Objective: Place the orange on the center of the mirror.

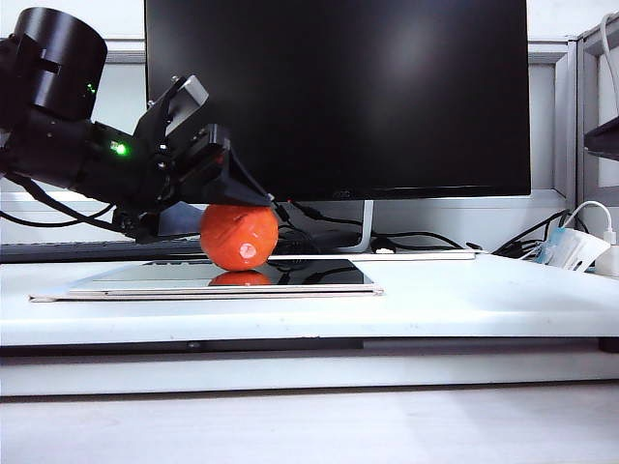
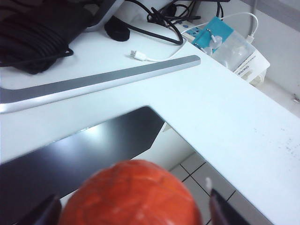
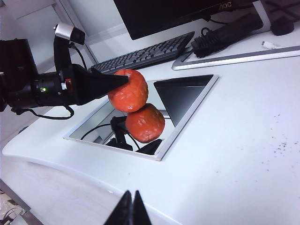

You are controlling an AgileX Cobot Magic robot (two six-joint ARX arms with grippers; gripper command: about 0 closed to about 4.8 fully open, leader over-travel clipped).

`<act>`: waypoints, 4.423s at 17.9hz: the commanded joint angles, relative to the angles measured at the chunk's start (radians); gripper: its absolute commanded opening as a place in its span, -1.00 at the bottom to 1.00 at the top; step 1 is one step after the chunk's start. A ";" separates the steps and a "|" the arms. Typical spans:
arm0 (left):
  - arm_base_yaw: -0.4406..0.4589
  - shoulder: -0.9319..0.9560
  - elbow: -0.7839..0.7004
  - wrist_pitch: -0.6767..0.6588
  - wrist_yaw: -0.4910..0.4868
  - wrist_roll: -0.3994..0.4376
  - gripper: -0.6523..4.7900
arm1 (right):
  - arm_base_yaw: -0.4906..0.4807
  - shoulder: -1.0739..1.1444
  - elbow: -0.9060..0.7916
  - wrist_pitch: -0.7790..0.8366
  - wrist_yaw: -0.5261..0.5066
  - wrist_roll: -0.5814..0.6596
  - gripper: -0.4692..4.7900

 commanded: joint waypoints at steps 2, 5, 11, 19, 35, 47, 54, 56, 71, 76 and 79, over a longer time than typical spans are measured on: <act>-0.001 -0.003 0.003 0.032 0.000 0.003 0.73 | 0.000 0.000 -0.007 0.018 0.002 -0.002 -0.82; 0.000 -0.004 0.003 0.121 -0.039 0.003 0.97 | 0.000 0.000 -0.007 0.018 0.002 -0.002 -0.82; 0.000 -0.034 0.003 0.324 -0.040 -0.043 0.97 | 0.000 0.000 -0.007 0.018 0.002 -0.002 -0.82; -0.022 -0.620 0.002 -0.160 -0.230 0.094 -0.78 | -0.002 0.000 -0.007 0.023 0.035 -0.003 -0.82; -0.332 -1.469 -0.183 -1.054 -0.591 0.142 -0.78 | -0.002 0.000 -0.007 0.032 0.339 -0.032 -0.82; 0.452 -1.666 -0.558 -0.777 -0.396 0.106 -0.78 | -0.002 0.000 -0.007 0.032 0.339 -0.032 -0.82; 0.445 -1.666 -0.619 -0.769 -0.348 0.064 -0.78 | 0.000 0.000 -0.007 0.032 0.339 -0.032 -0.82; 0.445 -1.666 -0.625 -0.768 -0.348 0.068 -0.78 | 0.000 0.000 -0.007 0.032 0.339 -0.032 -0.82; 0.435 -1.666 -0.680 -0.739 -0.327 0.071 -0.78 | 0.000 0.000 -0.007 0.032 0.339 -0.032 -0.82; 0.435 -1.666 -0.680 -0.739 -0.326 0.071 -0.78 | 0.000 0.000 -0.007 0.032 0.339 -0.032 -0.82; 0.435 -1.666 -0.680 -0.739 -0.327 0.071 -0.78 | 0.000 0.000 -0.007 0.032 0.339 -0.032 -0.82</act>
